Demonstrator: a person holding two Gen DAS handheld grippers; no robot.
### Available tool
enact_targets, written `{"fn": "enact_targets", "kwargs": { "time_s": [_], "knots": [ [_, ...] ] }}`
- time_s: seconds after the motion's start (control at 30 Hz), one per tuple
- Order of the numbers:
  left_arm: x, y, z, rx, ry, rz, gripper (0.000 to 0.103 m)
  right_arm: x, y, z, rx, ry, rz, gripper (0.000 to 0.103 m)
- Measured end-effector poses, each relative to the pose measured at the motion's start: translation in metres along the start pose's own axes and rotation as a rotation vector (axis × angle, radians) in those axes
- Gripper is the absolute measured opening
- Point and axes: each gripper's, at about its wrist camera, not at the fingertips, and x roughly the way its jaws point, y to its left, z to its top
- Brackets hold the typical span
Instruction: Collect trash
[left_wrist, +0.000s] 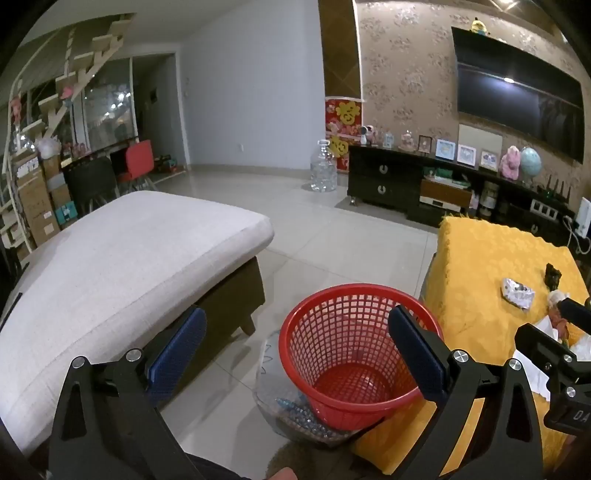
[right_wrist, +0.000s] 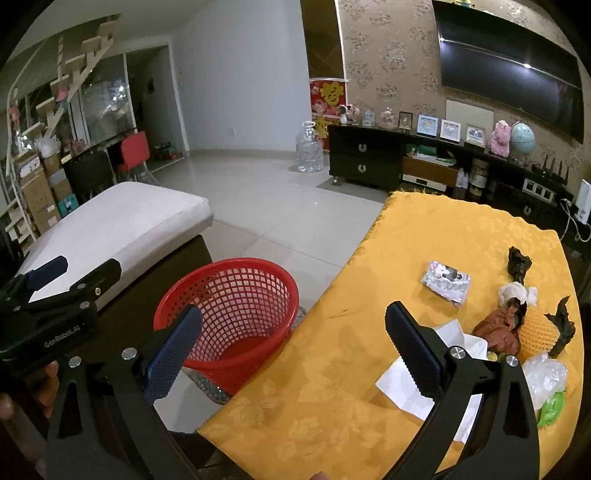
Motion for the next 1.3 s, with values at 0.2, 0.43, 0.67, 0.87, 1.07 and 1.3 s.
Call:
{"fn": "enact_targets", "kwargs": {
  "time_s": [0.2,0.43,0.67,0.87,1.07,1.3],
  "knots": [
    [0.000,0.000,-0.001,0.001,0.001,-0.001,0.095,0.002,0.001,-0.002,-0.004,-0.001,0.000,0.097],
    [0.000,0.000,-0.001,0.000,0.001,0.000,0.095,0.000,0.001,-0.001,0.000,-0.004,-0.006,0.097],
    [0.000,0.000,0.000,0.001,0.001,0.000,0.095,-0.001,-0.001,0.000,-0.001,-0.003,-0.002,0.097],
    [0.000,-0.001,0.000,0.001,0.002,0.000,0.095,-0.003,-0.001,0.000,-0.003,-0.008,-0.002,0.097],
    [0.001,-0.001,0.000,0.002,0.003,0.001,0.095,-0.003,-0.004,0.000,-0.004,-0.015,-0.003,0.097],
    [0.000,-0.001,0.000,0.002,0.003,0.000,0.095,0.000,-0.005,-0.004,-0.007,-0.022,-0.005,0.097]
  ]
}}
